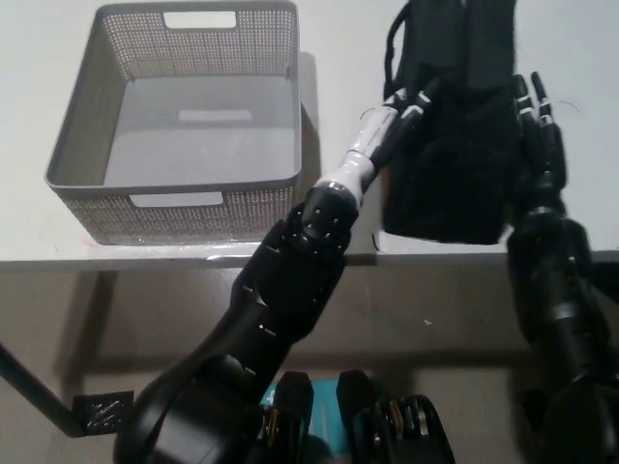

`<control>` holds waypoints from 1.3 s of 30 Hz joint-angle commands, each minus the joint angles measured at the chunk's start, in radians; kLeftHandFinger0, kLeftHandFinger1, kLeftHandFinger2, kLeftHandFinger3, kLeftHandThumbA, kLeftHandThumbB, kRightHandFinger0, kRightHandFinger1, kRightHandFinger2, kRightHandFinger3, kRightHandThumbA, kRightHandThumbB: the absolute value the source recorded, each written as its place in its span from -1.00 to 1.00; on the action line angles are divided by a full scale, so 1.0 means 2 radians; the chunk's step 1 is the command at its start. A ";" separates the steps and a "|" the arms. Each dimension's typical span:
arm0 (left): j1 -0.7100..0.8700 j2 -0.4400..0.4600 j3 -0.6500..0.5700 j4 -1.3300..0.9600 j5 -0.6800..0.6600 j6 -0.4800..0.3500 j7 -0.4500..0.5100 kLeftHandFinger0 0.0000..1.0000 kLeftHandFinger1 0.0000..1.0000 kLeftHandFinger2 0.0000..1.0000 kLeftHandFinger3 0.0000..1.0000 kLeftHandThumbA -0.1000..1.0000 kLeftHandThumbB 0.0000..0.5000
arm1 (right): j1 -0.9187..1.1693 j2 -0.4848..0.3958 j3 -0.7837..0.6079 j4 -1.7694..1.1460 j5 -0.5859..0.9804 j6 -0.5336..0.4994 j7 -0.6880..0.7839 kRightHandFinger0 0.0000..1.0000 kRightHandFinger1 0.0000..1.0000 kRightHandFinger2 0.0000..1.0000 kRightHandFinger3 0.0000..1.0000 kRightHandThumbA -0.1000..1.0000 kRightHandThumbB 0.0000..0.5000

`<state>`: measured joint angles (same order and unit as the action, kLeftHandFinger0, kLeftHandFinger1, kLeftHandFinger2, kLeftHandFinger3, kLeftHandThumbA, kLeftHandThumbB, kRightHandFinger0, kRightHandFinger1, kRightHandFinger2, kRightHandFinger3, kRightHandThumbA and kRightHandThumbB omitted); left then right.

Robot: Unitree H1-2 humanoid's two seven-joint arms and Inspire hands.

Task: Use both hands to pick up a lunch bag on the right hand side and place it into a container on the left hand side

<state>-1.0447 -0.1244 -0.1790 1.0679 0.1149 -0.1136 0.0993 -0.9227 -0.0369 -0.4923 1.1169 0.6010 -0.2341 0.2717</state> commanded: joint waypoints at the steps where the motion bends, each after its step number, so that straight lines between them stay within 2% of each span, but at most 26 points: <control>1: -0.030 -0.013 -0.005 0.026 0.017 -0.006 0.018 1.00 1.00 1.00 1.00 1.00 0.27 | -0.012 0.055 0.023 -0.007 -0.005 0.004 0.026 1.00 1.00 1.00 1.00 1.00 0.03; 3: -0.030 -0.015 -0.005 0.026 0.015 0.001 0.014 1.00 1.00 1.00 1.00 1.00 0.26 | -0.009 0.056 0.038 -0.016 -0.023 -0.007 0.017 1.00 1.00 1.00 1.00 1.00 -0.05; 4: -0.030 -0.016 -0.006 0.026 0.014 0.004 0.009 1.00 1.00 1.00 1.00 1.00 0.33 | -0.006 0.057 0.055 -0.021 -0.045 -0.022 0.003 1.00 1.00 1.00 1.00 1.00 -0.14; 5: -0.031 -0.018 -0.007 0.024 0.013 0.009 0.002 1.00 1.00 1.00 1.00 1.00 0.31 | -0.003 0.057 0.074 -0.031 -0.068 -0.032 -0.010 1.00 1.00 1.00 1.00 1.00 -0.14; 6: -0.032 -0.020 -0.009 0.021 0.013 0.013 -0.003 1.00 1.00 1.00 1.00 1.00 0.20 | 0.002 0.057 0.089 -0.048 -0.080 -0.026 -0.016 1.00 1.00 1.00 1.00 1.00 -0.14; 7: -0.034 -0.022 -0.010 0.019 0.013 0.015 -0.005 1.00 1.00 1.00 1.00 1.00 0.11 | 0.005 0.058 0.099 -0.064 -0.083 -0.020 -0.022 1.00 1.00 1.00 1.00 1.00 -0.25; 8: -0.036 -0.024 -0.007 0.019 0.006 0.011 -0.011 1.00 1.00 1.00 1.00 1.00 0.08 | 0.007 0.061 0.104 -0.076 -0.086 -0.024 -0.034 1.00 1.00 1.00 1.00 1.00 -0.38; 9: -0.036 -0.026 -0.006 0.019 0.004 0.009 -0.014 1.00 1.00 1.00 1.00 1.00 0.06 | 0.009 0.061 0.108 -0.083 -0.086 -0.025 -0.040 1.00 1.00 1.00 1.00 1.00 -0.42; 10: -0.037 -0.026 -0.008 0.015 0.006 0.015 -0.017 1.00 1.00 1.00 1.00 1.00 0.25 | 0.013 0.061 0.113 -0.098 -0.085 -0.017 -0.046 1.00 1.00 1.00 1.00 1.00 -0.49; 11: -0.040 -0.025 -0.010 0.013 0.007 0.018 -0.022 1.00 1.00 1.00 1.00 1.00 0.30 | 0.016 0.061 0.118 -0.113 -0.085 -0.011 -0.053 1.00 1.00 1.00 1.00 1.00 -0.50; 14: -0.044 -0.024 -0.011 0.004 0.005 0.031 -0.034 1.00 1.00 1.00 1.00 1.00 0.32 | 0.020 0.062 0.125 -0.135 -0.086 -0.007 -0.067 1.00 1.00 1.00 1.00 1.00 -0.54; 18: -0.043 -0.020 -0.016 -0.013 0.006 0.045 -0.046 1.00 1.00 1.00 1.00 1.00 0.16 | 0.030 0.064 0.138 -0.170 -0.092 0.015 -0.090 1.00 1.00 1.00 1.00 1.00 -0.62; 20: -0.046 -0.021 -0.012 -0.014 0.000 0.048 -0.050 1.00 1.00 1.00 1.00 1.00 0.21 | 0.032 0.061 0.148 -0.189 -0.110 0.029 -0.117 1.00 1.00 1.00 1.00 1.00 -0.66; 22: -0.051 -0.022 -0.006 -0.010 -0.008 0.044 -0.057 1.00 1.00 1.00 1.00 1.00 0.05 | 0.033 0.059 0.153 -0.204 -0.112 0.043 -0.130 1.00 1.00 1.00 1.00 1.00 -0.79; 24: -0.054 -0.024 0.001 -0.007 -0.021 0.039 -0.073 1.00 1.00 1.00 1.00 1.00 -0.01 | 0.034 0.054 0.158 -0.218 -0.114 0.056 -0.136 1.00 1.00 1.00 1.00 1.00 -0.87; 28: -0.063 -0.027 0.007 -0.010 -0.024 0.045 -0.076 1.00 1.00 1.00 1.00 1.00 0.03 | 0.036 0.048 0.158 -0.245 -0.111 0.086 -0.151 1.00 1.00 1.00 1.00 1.00 -0.87; 29: -0.068 -0.028 0.007 -0.009 -0.023 0.048 -0.074 1.00 1.00 1.00 1.00 1.00 -0.01 | 0.035 0.049 0.157 -0.253 -0.112 0.086 -0.156 1.00 1.00 1.00 1.00 1.00 -0.98; 32: -0.079 -0.031 0.008 -0.009 -0.023 0.049 -0.077 1.00 1.00 1.00 1.00 1.00 0.02 | 0.034 0.046 0.156 -0.272 -0.118 0.084 -0.167 1.00 1.00 1.00 1.00 1.00 -1.00; 35: -0.089 -0.034 0.006 -0.011 -0.021 0.052 -0.080 1.00 1.00 1.00 1.00 1.00 0.03 | 0.033 0.045 0.148 -0.290 -0.108 0.085 -0.170 1.00 1.00 1.00 1.00 1.00 -0.95; 36: -0.094 -0.036 0.005 -0.016 -0.020 0.054 -0.082 1.00 1.00 1.00 1.00 1.00 0.09 | 0.033 0.045 0.145 -0.308 -0.108 0.091 -0.179 1.00 1.00 1.00 1.00 1.00 -0.85; 39: -0.099 -0.041 0.007 -0.031 -0.023 0.059 -0.082 1.00 1.00 1.00 1.00 1.00 0.13 | 0.031 0.042 0.142 -0.331 -0.113 0.098 -0.196 1.00 1.00 1.00 1.00 1.00 -0.81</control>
<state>-1.1406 -0.1232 -0.1497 1.0664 0.0863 0.0017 0.0238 -0.7936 0.0202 -0.2301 0.5516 0.3953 -0.0830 -0.1092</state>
